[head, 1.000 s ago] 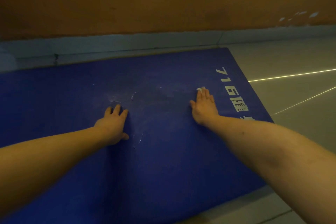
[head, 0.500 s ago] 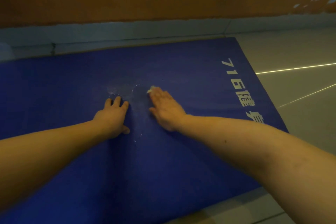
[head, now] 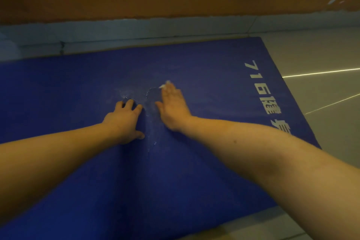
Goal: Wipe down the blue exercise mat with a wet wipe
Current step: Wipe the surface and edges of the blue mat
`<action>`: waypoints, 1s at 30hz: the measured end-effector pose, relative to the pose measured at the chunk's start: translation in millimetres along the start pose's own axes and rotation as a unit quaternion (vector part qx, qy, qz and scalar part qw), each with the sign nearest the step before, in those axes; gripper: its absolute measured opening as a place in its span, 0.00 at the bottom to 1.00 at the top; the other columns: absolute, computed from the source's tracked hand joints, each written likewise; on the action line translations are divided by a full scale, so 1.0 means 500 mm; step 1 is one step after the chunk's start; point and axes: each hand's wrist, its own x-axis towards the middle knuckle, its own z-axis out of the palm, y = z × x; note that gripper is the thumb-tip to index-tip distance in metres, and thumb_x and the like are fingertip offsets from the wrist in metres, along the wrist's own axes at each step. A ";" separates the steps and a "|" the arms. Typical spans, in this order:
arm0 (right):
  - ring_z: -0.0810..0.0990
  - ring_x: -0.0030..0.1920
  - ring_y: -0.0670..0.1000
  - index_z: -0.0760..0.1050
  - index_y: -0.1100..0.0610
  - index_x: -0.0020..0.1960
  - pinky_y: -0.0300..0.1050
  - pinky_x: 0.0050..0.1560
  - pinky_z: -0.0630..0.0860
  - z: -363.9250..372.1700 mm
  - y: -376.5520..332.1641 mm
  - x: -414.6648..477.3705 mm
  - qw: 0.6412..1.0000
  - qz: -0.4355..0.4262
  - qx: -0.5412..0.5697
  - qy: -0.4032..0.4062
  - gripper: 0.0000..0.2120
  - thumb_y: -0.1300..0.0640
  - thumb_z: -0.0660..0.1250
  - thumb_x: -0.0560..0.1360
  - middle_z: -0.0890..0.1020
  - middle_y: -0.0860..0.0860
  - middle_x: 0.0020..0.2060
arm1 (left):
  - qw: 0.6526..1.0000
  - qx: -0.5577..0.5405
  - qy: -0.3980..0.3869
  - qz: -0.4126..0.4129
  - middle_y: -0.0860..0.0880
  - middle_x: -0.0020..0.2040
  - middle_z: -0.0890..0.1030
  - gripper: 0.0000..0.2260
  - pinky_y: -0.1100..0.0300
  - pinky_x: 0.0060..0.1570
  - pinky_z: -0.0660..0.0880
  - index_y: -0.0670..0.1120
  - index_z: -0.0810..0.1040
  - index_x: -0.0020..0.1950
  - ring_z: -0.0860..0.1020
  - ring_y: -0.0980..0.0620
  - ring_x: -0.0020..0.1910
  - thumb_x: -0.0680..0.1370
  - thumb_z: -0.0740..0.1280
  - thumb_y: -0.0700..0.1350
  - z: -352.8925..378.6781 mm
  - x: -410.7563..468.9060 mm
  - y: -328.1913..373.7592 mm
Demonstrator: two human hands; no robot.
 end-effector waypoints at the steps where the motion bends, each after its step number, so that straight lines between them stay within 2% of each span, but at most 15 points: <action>1: 0.41 0.82 0.55 0.45 0.62 0.82 0.52 0.81 0.41 0.012 -0.015 -0.008 0.999 -0.041 -0.013 -0.025 0.32 0.46 0.50 0.86 0.44 0.58 0.82 | 1.000 -0.010 0.003 -0.009 0.49 0.79 0.53 0.44 0.45 0.60 0.75 0.53 0.54 0.80 0.55 0.41 0.77 0.72 0.72 0.66 -0.004 0.003 0.003; 3: 0.40 0.81 0.53 0.43 0.61 0.82 0.52 0.81 0.41 0.015 -0.006 -0.008 0.994 -0.091 -0.048 -0.048 0.32 0.45 0.48 0.86 0.43 0.56 0.82 | 0.999 -0.018 0.017 -0.028 0.48 0.76 0.60 0.39 0.44 0.60 0.76 0.51 0.60 0.78 0.60 0.41 0.74 0.74 0.70 0.65 -0.016 0.014 0.008; 5: 0.41 0.82 0.53 0.43 0.59 0.82 0.51 0.81 0.41 -0.006 0.040 0.005 0.993 -0.093 -0.069 -0.035 0.32 0.46 0.49 0.86 0.43 0.55 0.82 | 0.998 -0.020 0.038 -0.051 0.47 0.73 0.63 0.36 0.43 0.59 0.76 0.47 0.65 0.75 0.63 0.41 0.72 0.74 0.70 0.64 -0.029 0.028 0.011; 7: 0.43 0.82 0.54 0.44 0.59 0.82 0.51 0.81 0.41 -0.043 0.110 0.028 0.998 -0.030 -0.062 -0.001 0.32 0.47 0.52 0.85 0.46 0.55 0.82 | 0.996 -0.024 0.056 -0.069 0.46 0.72 0.63 0.38 0.43 0.57 0.77 0.46 0.66 0.73 0.62 0.41 0.72 0.72 0.72 0.65 -0.035 0.042 0.005; 9: 0.44 0.82 0.56 0.44 0.59 0.82 0.53 0.80 0.42 -0.085 0.196 0.046 0.995 0.065 -0.070 0.042 0.32 0.47 0.53 0.85 0.46 0.57 0.82 | 0.994 -0.033 0.062 -0.081 0.46 0.75 0.59 0.44 0.40 0.59 0.76 0.47 0.63 0.75 0.57 0.40 0.75 0.68 0.74 0.68 -0.034 0.056 -0.006; 12: 0.41 0.81 0.57 0.40 0.61 0.82 0.55 0.80 0.41 -0.130 0.276 0.061 0.975 0.207 -0.060 0.060 0.33 0.45 0.48 0.85 0.43 0.58 0.82 | 0.992 -0.060 0.033 -0.107 0.48 0.81 0.46 0.57 0.29 0.68 0.64 0.52 0.51 0.81 0.44 0.38 0.79 0.62 0.75 0.72 -0.033 0.074 -0.027; 14: 0.39 0.81 0.57 0.39 0.63 0.82 0.55 0.80 0.41 -0.124 0.246 0.079 0.963 0.257 -0.039 0.072 0.34 0.44 0.47 0.86 0.41 0.59 0.81 | 0.989 -0.086 0.006 -0.120 0.50 0.82 0.41 0.62 0.26 0.70 0.58 0.55 0.45 0.81 0.40 0.37 0.80 0.59 0.75 0.73 -0.035 0.083 -0.038; 16: 0.41 0.81 0.58 0.42 0.65 0.81 0.55 0.80 0.42 -0.093 0.173 0.098 0.967 0.238 -0.030 0.082 0.34 0.45 0.49 0.85 0.43 0.61 0.81 | 0.986 -0.110 -0.010 -0.124 0.51 0.81 0.39 0.65 0.26 0.70 0.58 0.56 0.41 0.81 0.39 0.38 0.80 0.57 0.76 0.74 -0.036 0.093 -0.044; 20: 0.46 0.82 0.57 0.50 0.62 0.82 0.53 0.80 0.42 0.002 -0.003 0.094 0.998 0.019 0.014 0.057 0.32 0.47 0.55 0.84 0.49 0.59 0.81 | 0.986 -0.111 -0.018 -0.124 0.51 0.81 0.38 0.67 0.27 0.70 0.60 0.57 0.39 0.81 0.38 0.38 0.80 0.55 0.77 0.74 -0.033 0.105 -0.045; 23: 0.42 0.82 0.54 0.46 0.61 0.82 0.52 0.81 0.41 0.030 -0.044 0.087 0.995 -0.092 -0.039 -0.003 0.32 0.46 0.51 0.85 0.46 0.57 0.82 | 0.985 -0.108 -0.018 -0.130 0.52 0.81 0.36 0.68 0.28 0.70 0.60 0.57 0.38 0.81 0.37 0.39 0.79 0.54 0.76 0.74 -0.029 0.108 -0.047; 26: 0.46 0.82 0.54 0.48 0.59 0.82 0.51 0.81 0.42 -0.010 0.035 0.129 0.995 -0.084 -0.028 0.036 0.31 0.47 0.53 0.85 0.50 0.56 0.82 | 0.986 -0.109 -0.016 -0.124 0.52 0.81 0.36 0.67 0.27 0.69 0.61 0.57 0.38 0.81 0.38 0.39 0.80 0.55 0.76 0.75 -0.029 0.106 -0.048; 30: 0.50 0.81 0.58 0.49 0.63 0.81 0.54 0.79 0.45 -0.103 0.209 0.188 0.988 0.081 -0.068 0.112 0.31 0.48 0.53 0.85 0.54 0.59 0.81 | 0.987 -0.105 -0.003 -0.120 0.51 0.81 0.36 0.65 0.27 0.68 0.62 0.57 0.38 0.81 0.38 0.39 0.80 0.57 0.75 0.75 -0.020 0.108 -0.051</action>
